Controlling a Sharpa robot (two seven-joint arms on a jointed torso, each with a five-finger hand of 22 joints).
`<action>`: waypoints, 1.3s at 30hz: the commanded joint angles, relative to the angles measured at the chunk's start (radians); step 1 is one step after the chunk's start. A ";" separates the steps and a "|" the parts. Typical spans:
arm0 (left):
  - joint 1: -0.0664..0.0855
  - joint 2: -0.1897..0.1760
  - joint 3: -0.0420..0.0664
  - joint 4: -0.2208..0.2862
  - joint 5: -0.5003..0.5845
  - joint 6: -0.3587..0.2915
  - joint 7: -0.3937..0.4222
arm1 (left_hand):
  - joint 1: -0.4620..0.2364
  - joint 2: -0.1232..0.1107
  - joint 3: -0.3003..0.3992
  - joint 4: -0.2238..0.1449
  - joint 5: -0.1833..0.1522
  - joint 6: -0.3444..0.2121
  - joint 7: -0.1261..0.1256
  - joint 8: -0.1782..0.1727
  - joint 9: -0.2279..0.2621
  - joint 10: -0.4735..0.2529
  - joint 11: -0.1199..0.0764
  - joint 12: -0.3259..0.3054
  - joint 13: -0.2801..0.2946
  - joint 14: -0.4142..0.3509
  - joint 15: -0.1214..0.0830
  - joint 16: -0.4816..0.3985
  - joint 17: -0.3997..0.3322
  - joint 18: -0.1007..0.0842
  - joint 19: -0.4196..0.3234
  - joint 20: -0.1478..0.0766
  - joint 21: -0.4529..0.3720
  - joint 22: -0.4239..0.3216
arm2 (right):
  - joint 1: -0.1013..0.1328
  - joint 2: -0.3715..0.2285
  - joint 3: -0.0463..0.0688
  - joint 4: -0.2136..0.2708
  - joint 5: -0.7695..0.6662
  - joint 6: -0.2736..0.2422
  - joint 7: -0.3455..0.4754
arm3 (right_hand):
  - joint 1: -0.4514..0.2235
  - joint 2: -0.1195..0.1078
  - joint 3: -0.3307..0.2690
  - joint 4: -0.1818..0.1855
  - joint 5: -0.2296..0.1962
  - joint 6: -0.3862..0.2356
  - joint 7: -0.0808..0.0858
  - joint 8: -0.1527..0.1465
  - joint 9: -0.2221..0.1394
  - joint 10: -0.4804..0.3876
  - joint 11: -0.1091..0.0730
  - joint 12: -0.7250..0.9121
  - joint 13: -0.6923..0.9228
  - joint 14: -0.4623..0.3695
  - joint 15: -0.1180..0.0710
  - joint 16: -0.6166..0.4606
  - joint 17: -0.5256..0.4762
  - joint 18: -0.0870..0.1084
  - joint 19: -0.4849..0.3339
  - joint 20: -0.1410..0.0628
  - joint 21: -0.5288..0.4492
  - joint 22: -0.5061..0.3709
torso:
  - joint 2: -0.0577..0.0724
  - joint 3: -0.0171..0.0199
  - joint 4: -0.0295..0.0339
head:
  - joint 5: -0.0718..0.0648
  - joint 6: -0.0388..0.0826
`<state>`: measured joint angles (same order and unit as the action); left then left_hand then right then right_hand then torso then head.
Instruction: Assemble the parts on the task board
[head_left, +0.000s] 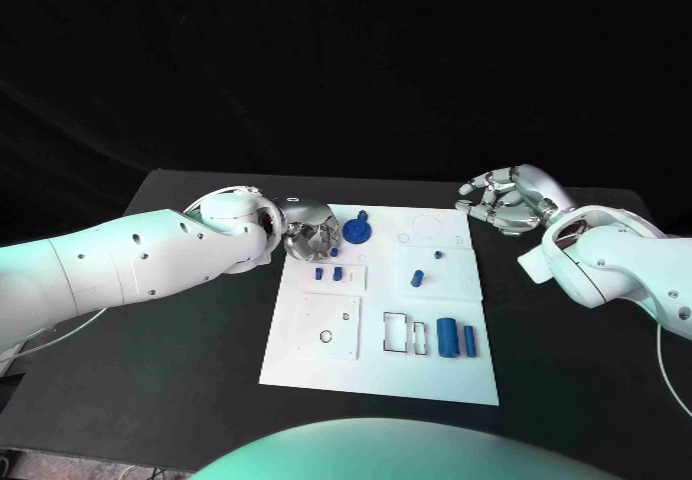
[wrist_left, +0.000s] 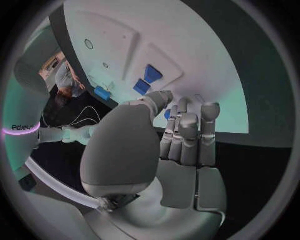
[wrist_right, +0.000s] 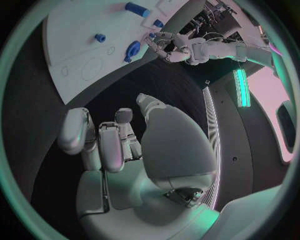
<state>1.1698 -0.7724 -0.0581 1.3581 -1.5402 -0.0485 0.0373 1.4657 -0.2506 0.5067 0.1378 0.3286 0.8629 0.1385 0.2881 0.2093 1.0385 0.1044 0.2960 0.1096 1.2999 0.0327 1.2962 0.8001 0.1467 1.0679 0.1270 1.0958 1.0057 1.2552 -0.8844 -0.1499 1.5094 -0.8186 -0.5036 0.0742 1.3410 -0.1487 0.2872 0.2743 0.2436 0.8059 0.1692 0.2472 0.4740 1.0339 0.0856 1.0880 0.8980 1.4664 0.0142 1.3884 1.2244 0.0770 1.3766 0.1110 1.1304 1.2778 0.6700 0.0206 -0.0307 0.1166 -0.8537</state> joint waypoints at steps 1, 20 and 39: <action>0.000 -0.002 0.001 0.004 0.014 -0.037 0.022 | -0.012 0.002 -0.002 -0.013 0.000 -0.001 -0.011 0.005 0.003 -0.053 0.015 0.001 0.006 -0.032 0.010 -0.015 -0.046 0.009 -0.031 0.009 -0.024 -0.024 | -0.001 -0.001 0.000 0.001 -0.026 0.016 -0.006 | 0.005 -0.004 0.003 0.002 0.001 -0.004 0.002 0.004 0.000 -0.006 -0.001 -0.005 -0.001 0.014 -0.009 -0.004 0.000 0.020 -0.007 -0.003 -0.007 -0.001 | 0.000 -0.0004 -0.0004 | -0.001 0.001; -0.001 -0.019 0.001 0.019 0.045 -0.022 0.069 | -0.012 0.024 0.006 -0.056 -0.001 0.056 -0.021 0.032 0.019 -0.195 0.030 0.166 0.079 -0.070 0.024 0.015 -0.090 0.020 -0.082 0.025 -0.046 -0.046 | -0.001 -0.006 0.000 -0.002 -0.030 0.014 -0.008 | 0.005 -0.004 0.003 0.002 0.000 -0.004 0.002 0.004 0.000 -0.007 -0.001 -0.006 -0.001 0.014 -0.009 -0.004 0.000 0.020 -0.007 -0.003 -0.009 -0.002 | 0.000 -0.0001 0.0004 | -0.001 0.002; -0.002 -0.021 0.001 0.027 0.064 -0.023 0.077 | -0.011 0.028 0.016 -0.065 0.000 0.054 -0.020 0.026 0.017 -0.208 0.031 0.188 0.086 -0.075 0.024 0.019 -0.099 0.020 -0.083 0.026 -0.040 -0.041 | -0.001 -0.006 0.000 -0.004 -0.030 0.014 -0.010 | 0.005 -0.004 0.003 0.002 0.000 -0.004 0.002 0.004 0.000 -0.007 -0.001 -0.006 -0.001 0.014 -0.009 -0.004 0.000 0.020 -0.007 -0.003 -0.009 -0.002 | 0.000 0.0003 -0.0001 | -0.001 0.002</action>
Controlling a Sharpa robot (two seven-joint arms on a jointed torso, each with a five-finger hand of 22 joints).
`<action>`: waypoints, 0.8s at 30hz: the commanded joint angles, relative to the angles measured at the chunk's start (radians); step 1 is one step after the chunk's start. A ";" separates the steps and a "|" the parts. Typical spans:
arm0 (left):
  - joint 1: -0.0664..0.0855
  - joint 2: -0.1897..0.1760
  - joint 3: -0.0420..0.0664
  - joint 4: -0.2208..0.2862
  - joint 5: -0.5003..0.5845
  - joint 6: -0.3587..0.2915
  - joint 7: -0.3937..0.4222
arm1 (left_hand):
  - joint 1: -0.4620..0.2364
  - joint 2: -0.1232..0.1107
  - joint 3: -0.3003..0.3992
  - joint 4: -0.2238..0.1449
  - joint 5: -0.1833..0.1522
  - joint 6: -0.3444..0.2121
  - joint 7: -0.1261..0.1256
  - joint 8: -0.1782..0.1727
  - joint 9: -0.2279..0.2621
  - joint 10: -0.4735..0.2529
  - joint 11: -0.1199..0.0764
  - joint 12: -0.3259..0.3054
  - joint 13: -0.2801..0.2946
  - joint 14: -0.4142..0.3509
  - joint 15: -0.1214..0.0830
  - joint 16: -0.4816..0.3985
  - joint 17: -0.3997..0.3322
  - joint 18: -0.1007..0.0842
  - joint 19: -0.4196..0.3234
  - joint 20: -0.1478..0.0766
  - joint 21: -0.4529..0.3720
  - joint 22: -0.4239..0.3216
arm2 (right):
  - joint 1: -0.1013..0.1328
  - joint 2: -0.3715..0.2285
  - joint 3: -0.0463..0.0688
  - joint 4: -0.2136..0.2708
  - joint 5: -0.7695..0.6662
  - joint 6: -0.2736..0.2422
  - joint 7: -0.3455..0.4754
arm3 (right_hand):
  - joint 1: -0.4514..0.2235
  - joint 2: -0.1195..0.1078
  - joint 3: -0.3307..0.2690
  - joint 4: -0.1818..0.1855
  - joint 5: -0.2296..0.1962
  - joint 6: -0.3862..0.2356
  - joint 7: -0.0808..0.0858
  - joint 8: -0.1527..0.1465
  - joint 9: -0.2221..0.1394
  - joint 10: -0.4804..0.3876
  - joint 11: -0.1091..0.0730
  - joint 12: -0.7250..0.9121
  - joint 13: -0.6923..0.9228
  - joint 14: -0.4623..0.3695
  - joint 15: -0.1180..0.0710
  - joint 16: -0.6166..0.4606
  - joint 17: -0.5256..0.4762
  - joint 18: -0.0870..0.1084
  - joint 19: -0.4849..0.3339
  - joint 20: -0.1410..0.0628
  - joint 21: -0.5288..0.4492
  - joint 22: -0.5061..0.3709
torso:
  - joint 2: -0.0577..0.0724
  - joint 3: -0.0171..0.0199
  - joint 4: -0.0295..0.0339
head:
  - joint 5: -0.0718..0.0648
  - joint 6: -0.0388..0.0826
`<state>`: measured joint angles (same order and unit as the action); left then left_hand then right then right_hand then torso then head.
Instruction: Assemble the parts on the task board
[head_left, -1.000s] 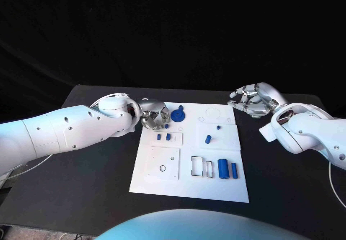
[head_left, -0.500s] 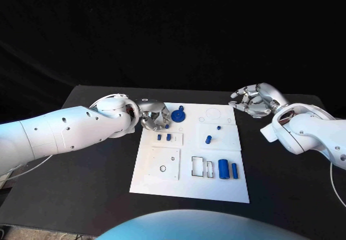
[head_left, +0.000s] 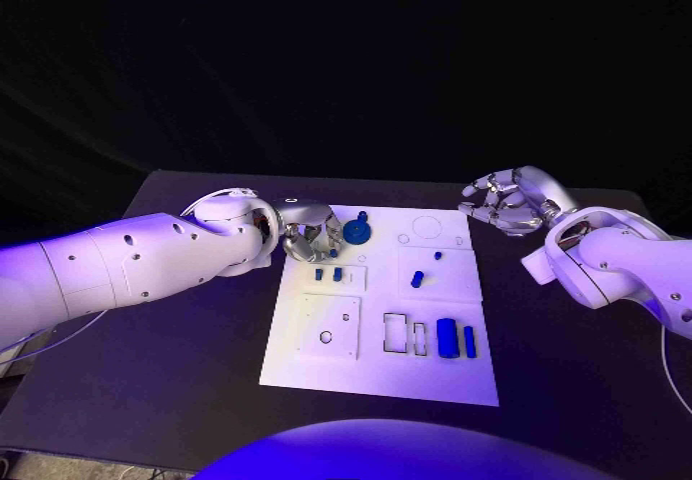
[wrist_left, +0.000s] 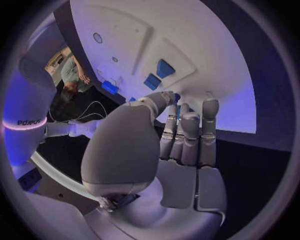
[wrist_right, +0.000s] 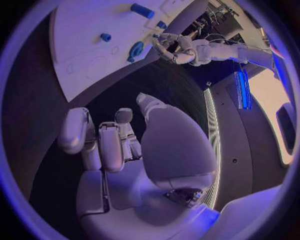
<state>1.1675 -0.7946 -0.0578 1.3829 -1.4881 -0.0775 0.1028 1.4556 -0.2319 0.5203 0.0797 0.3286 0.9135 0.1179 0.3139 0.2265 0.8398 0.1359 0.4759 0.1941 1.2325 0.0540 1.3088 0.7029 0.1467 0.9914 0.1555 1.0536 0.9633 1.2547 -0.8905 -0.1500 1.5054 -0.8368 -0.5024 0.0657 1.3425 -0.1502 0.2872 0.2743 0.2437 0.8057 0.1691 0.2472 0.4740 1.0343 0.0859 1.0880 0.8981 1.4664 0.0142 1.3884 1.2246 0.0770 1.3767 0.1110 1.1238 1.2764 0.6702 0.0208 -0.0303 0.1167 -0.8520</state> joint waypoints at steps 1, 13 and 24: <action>0.000 0.002 0.001 0.002 0.012 0.008 0.011 | -0.001 0.010 0.002 -0.007 0.000 0.004 0.001 0.000 -0.001 -0.009 -0.001 0.008 0.001 -0.007 0.003 0.006 -0.001 0.020 -0.007 -0.003 0.002 0.002 | -0.001 0.000 0.000 0.000 -0.012 0.013 -0.001 | 0.004 -0.003 0.003 0.002 0.000 -0.004 0.002 0.004 -0.001 -0.007 -0.001 -0.006 -0.001 0.014 -0.009 -0.004 0.000 0.020 -0.007 -0.003 -0.002 -0.001 | 0.000 0.0002 -0.0006 | -0.001 0.001; 0.000 0.007 0.001 -0.003 0.012 0.007 -0.003 | -0.011 0.014 0.002 -0.003 -0.003 0.006 0.004 -0.001 -0.001 -0.018 0.000 0.017 0.003 -0.012 0.005 0.006 -0.010 0.020 -0.009 -0.002 0.002 0.002 | -0.001 0.001 0.000 -0.001 -0.012 0.014 -0.001 | 0.003 -0.002 0.003 0.003 0.000 -0.004 0.002 0.006 0.000 -0.005 -0.001 -0.005 -0.001 0.015 -0.009 -0.003 0.003 0.020 -0.006 -0.004 -0.003 -0.001 | 0.000 0.0004 -0.0001 | -0.002 0.000; 0.000 0.011 0.001 -0.005 0.020 -0.003 -0.002 | -0.019 0.010 0.000 -0.002 -0.009 -0.013 0.001 -0.014 -0.006 -0.030 0.001 0.030 0.006 -0.013 0.006 0.009 -0.015 0.020 -0.010 0.000 0.003 0.003 | -0.002 0.002 0.000 -0.002 -0.012 0.014 -0.001 | 0.003 -0.002 0.003 0.003 0.000 -0.004 0.002 0.006 0.000 -0.005 -0.001 -0.005 -0.001 0.015 -0.009 -0.003 0.003 0.020 -0.006 -0.004 -0.003 -0.001 | 0.000 0.0001 0.0002 | -0.002 -0.001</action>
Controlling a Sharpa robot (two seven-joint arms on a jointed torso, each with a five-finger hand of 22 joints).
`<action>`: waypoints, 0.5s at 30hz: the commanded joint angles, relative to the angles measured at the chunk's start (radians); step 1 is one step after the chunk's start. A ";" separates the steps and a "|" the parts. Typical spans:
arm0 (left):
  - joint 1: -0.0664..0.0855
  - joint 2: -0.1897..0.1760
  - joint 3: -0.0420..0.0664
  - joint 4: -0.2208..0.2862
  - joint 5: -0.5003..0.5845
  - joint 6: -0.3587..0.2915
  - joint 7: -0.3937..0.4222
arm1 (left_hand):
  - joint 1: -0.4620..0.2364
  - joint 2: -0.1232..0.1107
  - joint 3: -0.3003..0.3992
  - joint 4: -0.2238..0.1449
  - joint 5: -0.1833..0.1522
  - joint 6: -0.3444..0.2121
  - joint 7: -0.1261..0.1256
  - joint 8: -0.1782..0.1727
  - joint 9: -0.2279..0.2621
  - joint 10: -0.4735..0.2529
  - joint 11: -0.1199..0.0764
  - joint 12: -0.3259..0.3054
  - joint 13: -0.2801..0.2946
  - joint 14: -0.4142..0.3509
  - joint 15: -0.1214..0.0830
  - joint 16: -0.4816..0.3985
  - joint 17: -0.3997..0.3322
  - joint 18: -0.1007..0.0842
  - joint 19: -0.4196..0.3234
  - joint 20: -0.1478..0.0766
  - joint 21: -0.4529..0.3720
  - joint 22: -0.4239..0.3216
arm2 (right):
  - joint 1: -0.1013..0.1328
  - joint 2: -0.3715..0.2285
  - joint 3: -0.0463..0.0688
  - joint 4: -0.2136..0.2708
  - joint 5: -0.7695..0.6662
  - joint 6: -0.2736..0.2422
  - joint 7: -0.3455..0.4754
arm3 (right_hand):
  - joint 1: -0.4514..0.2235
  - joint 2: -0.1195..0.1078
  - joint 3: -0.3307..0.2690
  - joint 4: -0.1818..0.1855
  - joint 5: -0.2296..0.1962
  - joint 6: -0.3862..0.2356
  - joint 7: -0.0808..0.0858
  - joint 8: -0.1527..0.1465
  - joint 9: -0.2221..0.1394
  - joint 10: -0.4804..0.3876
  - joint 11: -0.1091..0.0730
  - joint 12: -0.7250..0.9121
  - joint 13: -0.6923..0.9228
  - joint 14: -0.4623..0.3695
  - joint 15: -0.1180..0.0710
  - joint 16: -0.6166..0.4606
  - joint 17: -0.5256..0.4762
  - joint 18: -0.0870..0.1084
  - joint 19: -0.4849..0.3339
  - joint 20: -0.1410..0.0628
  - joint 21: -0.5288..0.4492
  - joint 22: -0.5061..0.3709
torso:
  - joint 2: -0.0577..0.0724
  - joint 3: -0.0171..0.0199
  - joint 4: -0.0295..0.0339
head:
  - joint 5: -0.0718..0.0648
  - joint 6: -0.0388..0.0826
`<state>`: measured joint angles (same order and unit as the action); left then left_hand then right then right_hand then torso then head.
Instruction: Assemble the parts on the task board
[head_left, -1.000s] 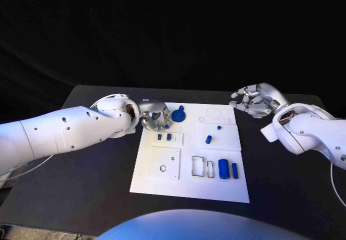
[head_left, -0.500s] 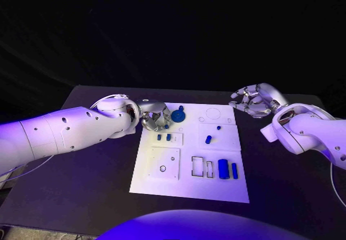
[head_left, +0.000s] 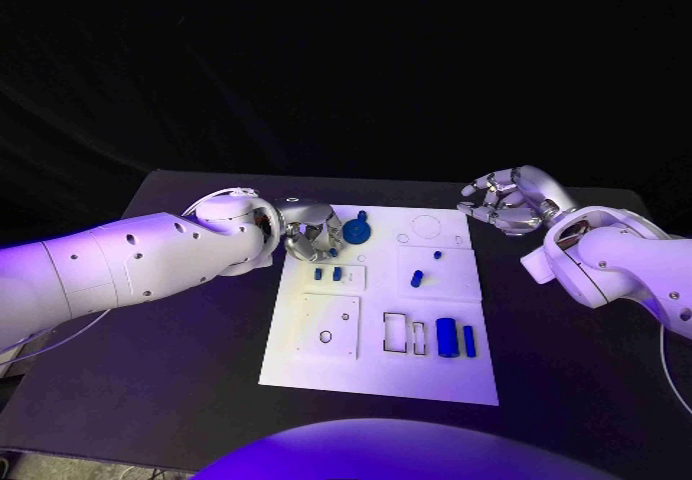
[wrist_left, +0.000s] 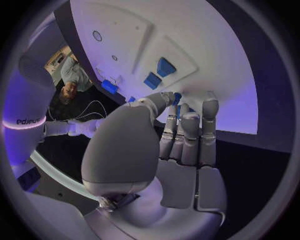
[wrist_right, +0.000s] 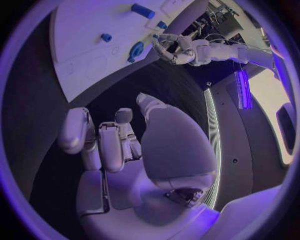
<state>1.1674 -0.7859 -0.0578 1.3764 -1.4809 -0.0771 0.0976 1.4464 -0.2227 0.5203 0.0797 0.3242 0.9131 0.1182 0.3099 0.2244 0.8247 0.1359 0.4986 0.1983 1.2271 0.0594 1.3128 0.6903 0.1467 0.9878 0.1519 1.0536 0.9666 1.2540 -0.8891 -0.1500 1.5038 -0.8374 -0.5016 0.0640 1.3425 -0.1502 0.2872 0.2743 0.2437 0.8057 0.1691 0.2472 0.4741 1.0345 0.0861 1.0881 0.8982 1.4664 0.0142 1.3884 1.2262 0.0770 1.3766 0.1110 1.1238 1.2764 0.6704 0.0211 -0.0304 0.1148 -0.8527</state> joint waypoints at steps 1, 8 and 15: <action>0.000 0.002 0.001 0.001 0.015 -0.004 0.005 | -0.011 -0.001 -0.001 -0.001 -0.004 -0.016 0.000 -0.013 -0.005 -0.019 0.002 0.009 0.001 -0.009 0.001 0.006 -0.005 0.020 -0.007 0.004 0.002 -0.001 | -0.001 0.001 0.000 0.000 -0.011 0.014 0.001 | 0.003 -0.002 0.003 0.003 0.000 -0.004 0.002 0.006 0.000 -0.005 -0.001 -0.005 -0.001 0.015 -0.009 -0.003 0.001 0.020 -0.006 -0.004 -0.003 -0.001 | 0.000 -0.0002 0.0005 | 0.000 0.000; 0.000 -0.003 0.001 0.005 0.042 -0.025 0.031 | -0.036 -0.019 -0.025 0.009 -0.004 -0.057 -0.006 -0.039 -0.017 -0.070 0.008 0.022 -0.002 -0.015 0.008 0.013 -0.018 0.020 -0.009 0.011 -0.008 -0.008 | -0.001 0.001 0.000 -0.001 -0.011 0.014 0.001 | 0.003 -0.002 0.003 0.003 0.000 -0.005 0.002 0.007 0.000 -0.006 -0.001 -0.006 -0.003 0.015 -0.009 -0.005 0.000 0.020 -0.006 -0.004 -0.005 -0.003 | 0.000 -0.0008 0.0002 | 0.000 0.000; 0.000 -0.014 0.003 0.014 0.116 -0.059 0.068 | -0.050 -0.024 -0.083 0.027 -0.002 -0.085 -0.011 -0.054 -0.027 -0.121 0.015 0.039 -0.007 -0.017 0.015 0.025 -0.025 0.019 -0.002 0.019 -0.017 -0.015 | -0.002 0.002 0.000 -0.003 -0.011 0.016 0.000 | 0.003 -0.003 0.003 0.003 0.000 -0.005 0.002 0.007 0.000 -0.011 -0.001 -0.011 -0.010 0.015 -0.009 -0.006 -0.002 0.021 -0.008 -0.004 -0.010 -0.006 | 0.000 -0.0016 -0.0003 | -0.001 0.001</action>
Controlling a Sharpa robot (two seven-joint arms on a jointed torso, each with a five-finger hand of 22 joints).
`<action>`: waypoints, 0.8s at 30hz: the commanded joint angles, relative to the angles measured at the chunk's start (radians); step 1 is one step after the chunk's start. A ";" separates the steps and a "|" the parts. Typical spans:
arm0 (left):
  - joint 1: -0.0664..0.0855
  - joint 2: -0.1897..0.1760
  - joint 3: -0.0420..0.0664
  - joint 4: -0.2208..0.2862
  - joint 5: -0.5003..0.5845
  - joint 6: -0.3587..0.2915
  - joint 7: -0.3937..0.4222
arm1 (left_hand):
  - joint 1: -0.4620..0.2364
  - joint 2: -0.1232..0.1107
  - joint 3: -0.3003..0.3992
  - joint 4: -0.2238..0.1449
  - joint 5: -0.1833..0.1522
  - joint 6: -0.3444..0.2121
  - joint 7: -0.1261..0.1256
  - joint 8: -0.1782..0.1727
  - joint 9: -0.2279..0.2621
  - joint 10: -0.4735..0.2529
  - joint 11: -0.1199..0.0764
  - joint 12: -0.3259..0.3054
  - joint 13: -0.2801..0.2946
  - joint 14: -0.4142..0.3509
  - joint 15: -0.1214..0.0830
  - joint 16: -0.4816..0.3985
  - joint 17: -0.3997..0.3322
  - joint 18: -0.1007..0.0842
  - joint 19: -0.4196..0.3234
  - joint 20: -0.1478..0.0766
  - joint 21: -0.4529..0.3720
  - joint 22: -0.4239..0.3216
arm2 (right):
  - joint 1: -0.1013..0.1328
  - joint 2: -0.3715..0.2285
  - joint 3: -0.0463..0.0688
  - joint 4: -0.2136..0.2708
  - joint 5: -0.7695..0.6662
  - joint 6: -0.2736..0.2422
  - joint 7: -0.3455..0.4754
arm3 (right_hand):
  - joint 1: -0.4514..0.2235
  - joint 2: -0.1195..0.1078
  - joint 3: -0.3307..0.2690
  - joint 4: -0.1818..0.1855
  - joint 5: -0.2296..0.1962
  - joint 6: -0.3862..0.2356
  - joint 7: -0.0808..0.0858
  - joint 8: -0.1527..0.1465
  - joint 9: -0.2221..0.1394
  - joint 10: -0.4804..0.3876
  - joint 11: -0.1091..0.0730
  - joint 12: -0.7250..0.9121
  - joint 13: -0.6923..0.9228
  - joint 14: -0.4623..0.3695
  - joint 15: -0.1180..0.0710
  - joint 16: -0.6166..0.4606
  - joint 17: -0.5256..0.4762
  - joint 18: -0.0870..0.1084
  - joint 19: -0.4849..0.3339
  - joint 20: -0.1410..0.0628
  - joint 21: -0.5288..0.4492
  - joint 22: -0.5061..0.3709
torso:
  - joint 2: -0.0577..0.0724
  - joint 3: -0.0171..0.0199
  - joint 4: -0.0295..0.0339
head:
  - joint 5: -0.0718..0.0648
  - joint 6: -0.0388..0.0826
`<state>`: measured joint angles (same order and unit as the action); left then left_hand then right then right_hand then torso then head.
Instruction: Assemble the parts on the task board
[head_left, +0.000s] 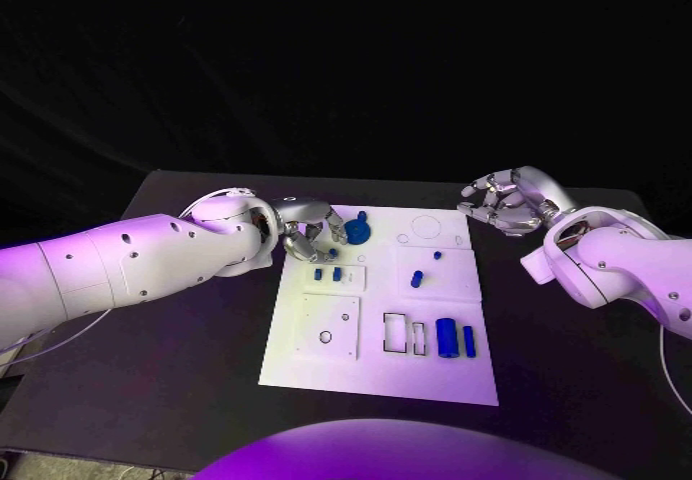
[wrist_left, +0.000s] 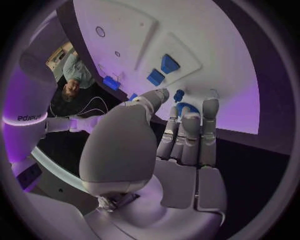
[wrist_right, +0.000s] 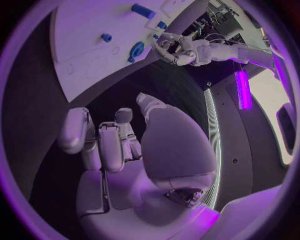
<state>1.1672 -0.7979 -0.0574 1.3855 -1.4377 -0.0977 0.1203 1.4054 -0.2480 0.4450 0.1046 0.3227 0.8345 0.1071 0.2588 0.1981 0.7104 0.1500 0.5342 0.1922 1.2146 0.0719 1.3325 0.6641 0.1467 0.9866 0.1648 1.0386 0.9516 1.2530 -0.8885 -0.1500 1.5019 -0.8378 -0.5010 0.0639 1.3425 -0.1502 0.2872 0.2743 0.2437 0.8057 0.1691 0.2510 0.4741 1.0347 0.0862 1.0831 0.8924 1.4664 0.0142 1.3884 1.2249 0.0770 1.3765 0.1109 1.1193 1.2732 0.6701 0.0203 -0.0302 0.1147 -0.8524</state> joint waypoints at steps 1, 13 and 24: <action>0.000 -0.004 0.003 0.006 0.087 -0.043 0.050 | -0.008 0.002 -0.011 0.003 0.000 -0.006 0.002 -0.003 -0.001 -0.009 0.001 0.005 -0.001 -0.005 0.003 0.006 0.000 0.019 0.000 0.006 -0.003 0.000 | -0.001 0.001 0.000 -0.001 -0.011 0.016 0.000 | 0.003 -0.004 0.002 0.002 0.000 -0.006 0.002 0.003 0.000 -0.016 -0.002 -0.010 -0.009 0.015 -0.009 -0.005 0.001 0.022 -0.009 -0.004 -0.010 -0.005 | 0.000 -0.0008 -0.0005 | -0.002 0.001; 0.001 -0.066 0.028 0.004 0.599 -0.082 0.130 | 0.033 0.044 0.038 0.001 0.006 0.074 0.075 0.035 0.009 0.066 -0.017 0.044 -0.020 -0.062 -0.016 -0.050 -0.147 0.036 -0.047 -0.010 -0.063 -0.068 | -0.002 0.005 0.000 -0.004 -0.167 0.119 -0.036 | 0.083 -0.047 0.142 -0.049 -0.014 0.027 0.003 0.016 -0.017 -0.097 0.003 -0.470 -0.415 0.007 -0.006 -0.044 -0.033 0.027 -0.010 -0.006 -0.069 -0.031 | -0.002 0.0017 -0.0001 | -0.010 0.009; 0.001 -0.128 0.029 0.037 1.176 -0.004 0.245 | -0.163 0.021 -0.020 0.134 0.001 0.089 0.072 0.043 0.025 0.233 -0.033 0.003 -0.065 -0.149 -0.020 -0.235 -0.283 0.035 -0.093 -0.012 -0.223 -0.179 | -0.003 0.015 0.000 0.017 -0.579 0.247 -0.108 | 0.057 -0.075 0.210 -0.102 -0.063 0.078 -0.009 -0.014 -0.044 -0.091 0.014 -0.709 -0.622 0.029 0.004 -0.010 0.018 0.011 0.030 -0.001 0.017 0.036 | 0.000 -0.0013 -0.0002 | -0.068 0.027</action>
<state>1.1678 -0.9252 -0.0291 1.4142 -0.5023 -0.1483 0.2898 1.2557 -0.2222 0.4285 0.2314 0.3249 0.9272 0.1815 0.3026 0.2231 0.9388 0.1160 0.5402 0.1289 1.0661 0.0484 1.0973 0.3810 0.1702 0.8963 0.1542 0.8137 0.7707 1.2511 -0.8754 -0.1498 1.5156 -1.2119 -0.3365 0.0039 1.4043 -0.2227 0.4955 0.1763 0.1830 0.7943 0.1648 0.2421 0.4303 0.9735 0.0931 0.3772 0.2733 1.4629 0.0106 1.3772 1.2427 0.0925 1.4030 0.1106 1.1347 1.3049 0.6696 0.0197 -0.0311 0.0584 -0.8280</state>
